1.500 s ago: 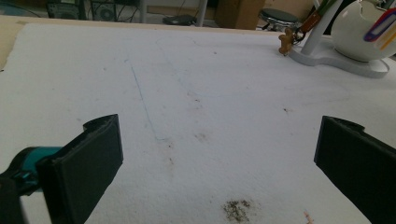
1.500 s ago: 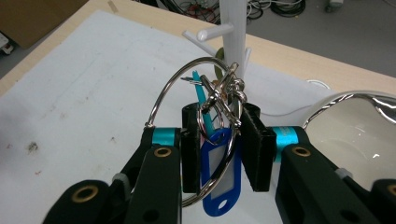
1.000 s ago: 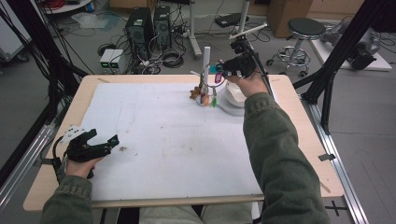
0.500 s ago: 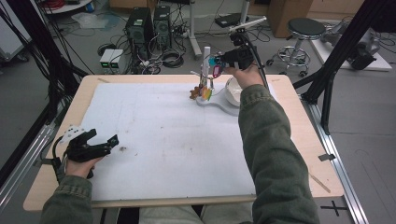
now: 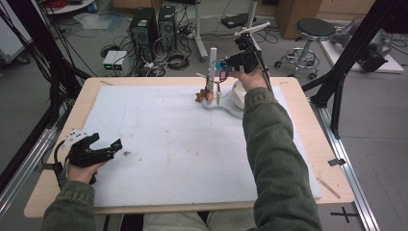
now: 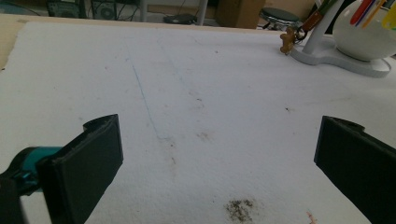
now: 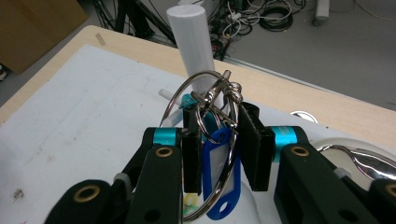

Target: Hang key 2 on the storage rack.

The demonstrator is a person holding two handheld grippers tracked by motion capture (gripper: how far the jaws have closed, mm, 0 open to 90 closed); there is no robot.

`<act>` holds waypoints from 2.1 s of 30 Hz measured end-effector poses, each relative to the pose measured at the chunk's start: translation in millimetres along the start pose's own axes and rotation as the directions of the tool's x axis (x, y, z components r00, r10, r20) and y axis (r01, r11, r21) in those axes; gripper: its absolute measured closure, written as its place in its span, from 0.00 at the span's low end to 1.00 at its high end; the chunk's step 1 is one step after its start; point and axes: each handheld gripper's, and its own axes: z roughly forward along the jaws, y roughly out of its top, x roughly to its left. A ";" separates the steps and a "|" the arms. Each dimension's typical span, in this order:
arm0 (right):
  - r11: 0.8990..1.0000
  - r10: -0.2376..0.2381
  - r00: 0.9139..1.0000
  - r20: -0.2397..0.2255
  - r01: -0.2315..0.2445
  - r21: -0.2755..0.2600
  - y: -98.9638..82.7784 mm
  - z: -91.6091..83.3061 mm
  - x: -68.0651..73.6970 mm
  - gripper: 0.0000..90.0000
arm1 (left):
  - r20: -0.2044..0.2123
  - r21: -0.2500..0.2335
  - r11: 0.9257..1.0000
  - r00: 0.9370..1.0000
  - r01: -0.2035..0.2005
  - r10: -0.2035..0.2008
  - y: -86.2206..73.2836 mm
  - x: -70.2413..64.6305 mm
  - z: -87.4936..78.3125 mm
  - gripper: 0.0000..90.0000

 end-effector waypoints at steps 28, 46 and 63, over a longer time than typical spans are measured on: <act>0.995 0.098 0.995 -0.023 -0.098 0.006 -20.0 14.6 -7.5 0.28 | -0.002 0.007 1.000 1.000 -0.007 0.007 -0.2 -1.0 0.1 0.02; 1.000 -0.005 0.999 -0.044 0.005 -0.007 -38.7 -5.3 -5.9 0.01 | -0.009 0.014 1.000 1.000 -0.009 0.009 -0.2 0.1 -1.6 0.02; 1.000 -0.024 1.000 -0.015 0.025 0.020 -79.8 -5.5 -16.8 0.01 | -0.009 0.010 1.000 1.000 -0.006 0.006 -0.2 0.1 -0.8 0.02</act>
